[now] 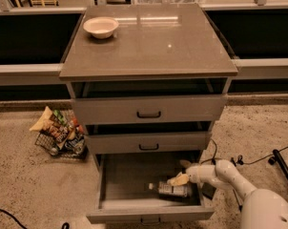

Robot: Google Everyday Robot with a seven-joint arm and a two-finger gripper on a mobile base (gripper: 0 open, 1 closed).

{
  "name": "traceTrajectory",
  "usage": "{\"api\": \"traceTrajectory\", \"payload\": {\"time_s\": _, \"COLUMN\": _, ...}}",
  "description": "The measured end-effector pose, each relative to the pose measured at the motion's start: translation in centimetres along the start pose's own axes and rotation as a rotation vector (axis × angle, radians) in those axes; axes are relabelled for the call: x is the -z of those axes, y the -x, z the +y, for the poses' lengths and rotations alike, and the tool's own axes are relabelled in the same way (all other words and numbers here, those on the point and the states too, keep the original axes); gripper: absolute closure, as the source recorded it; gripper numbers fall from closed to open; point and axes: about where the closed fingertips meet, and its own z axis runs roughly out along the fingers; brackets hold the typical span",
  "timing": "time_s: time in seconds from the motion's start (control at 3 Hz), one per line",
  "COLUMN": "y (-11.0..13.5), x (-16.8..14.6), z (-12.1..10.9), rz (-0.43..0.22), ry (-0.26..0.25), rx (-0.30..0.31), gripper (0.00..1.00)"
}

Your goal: Place blue plastic bottle into bottom drawer

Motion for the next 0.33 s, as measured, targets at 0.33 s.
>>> {"api": "traceTrajectory", "payload": {"time_s": 0.33, "y": 1.60, "x": 2.14, "z": 2.35, "rz": -0.071, "ry": 0.057, "rx": 0.016, "gripper": 0.00}}
